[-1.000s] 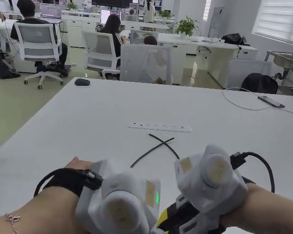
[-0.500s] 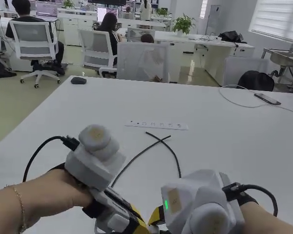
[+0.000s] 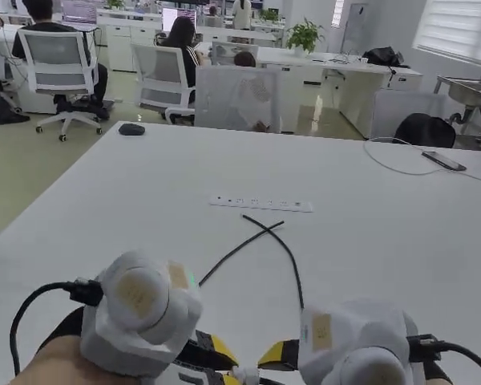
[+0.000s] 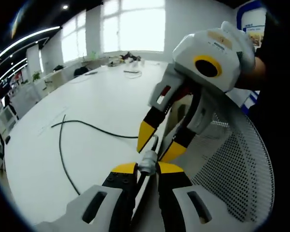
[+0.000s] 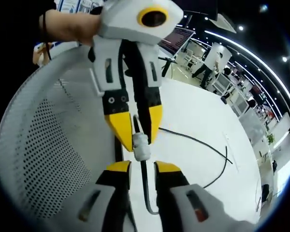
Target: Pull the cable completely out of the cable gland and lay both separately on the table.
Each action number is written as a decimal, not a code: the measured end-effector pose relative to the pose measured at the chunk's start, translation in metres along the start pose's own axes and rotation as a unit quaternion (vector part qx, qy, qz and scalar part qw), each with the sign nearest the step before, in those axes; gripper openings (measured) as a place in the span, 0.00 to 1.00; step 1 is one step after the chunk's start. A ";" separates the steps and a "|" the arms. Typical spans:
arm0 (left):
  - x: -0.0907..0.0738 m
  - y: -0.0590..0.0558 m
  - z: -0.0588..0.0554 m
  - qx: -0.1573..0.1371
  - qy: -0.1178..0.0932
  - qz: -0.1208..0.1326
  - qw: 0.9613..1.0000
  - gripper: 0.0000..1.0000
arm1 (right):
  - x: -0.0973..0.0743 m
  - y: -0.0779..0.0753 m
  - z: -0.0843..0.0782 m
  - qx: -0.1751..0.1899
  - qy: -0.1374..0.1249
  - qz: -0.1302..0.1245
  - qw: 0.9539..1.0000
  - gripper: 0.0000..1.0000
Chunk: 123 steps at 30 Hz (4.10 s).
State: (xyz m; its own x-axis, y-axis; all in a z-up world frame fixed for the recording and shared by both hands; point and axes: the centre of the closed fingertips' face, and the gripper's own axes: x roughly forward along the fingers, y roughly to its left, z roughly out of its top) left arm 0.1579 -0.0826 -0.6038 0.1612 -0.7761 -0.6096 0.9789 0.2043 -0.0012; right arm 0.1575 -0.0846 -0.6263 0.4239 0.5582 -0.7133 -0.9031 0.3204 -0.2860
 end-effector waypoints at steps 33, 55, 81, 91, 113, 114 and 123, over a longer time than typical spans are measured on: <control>-0.015 0.035 -0.032 -0.024 0.035 0.117 0.992 0.02 | -0.007 -0.024 -0.072 0.078 0.151 -0.076 0.983 0.04; -0.040 0.065 -0.041 0.002 0.063 0.121 0.991 0.09 | 0.006 -0.019 -0.211 -0.041 0.298 0.159 0.940 0.05; 0.072 0.145 -0.117 0.232 0.272 -0.118 0.927 0.36 | -0.089 -0.025 -0.107 0.202 0.082 -0.072 0.973 0.28; 0.085 0.147 -0.130 0.233 0.284 -0.153 0.917 0.29 | -0.113 -0.026 -0.104 0.228 0.069 -0.117 0.964 0.24; 0.044 0.109 -0.109 0.038 0.212 -0.037 0.976 0.23 | -0.042 -0.007 -0.024 0.176 0.023 -0.019 0.984 0.24; 0.039 0.102 -0.103 0.026 0.207 -0.035 0.977 0.23 | -0.035 -0.005 -0.021 0.176 0.026 -0.010 0.984 0.24; 0.011 0.064 -0.049 -0.016 0.142 0.005 0.990 0.23 | 0.026 -0.002 0.011 0.158 0.026 0.024 0.987 0.26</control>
State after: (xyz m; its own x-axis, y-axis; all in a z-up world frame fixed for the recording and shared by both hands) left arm 0.2165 -0.0484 -0.6491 0.1247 -0.5763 -0.8077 0.9721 0.2338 -0.0168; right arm 0.1714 -0.0622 -0.6368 0.3691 0.5412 -0.7556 -0.8521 0.5216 -0.0426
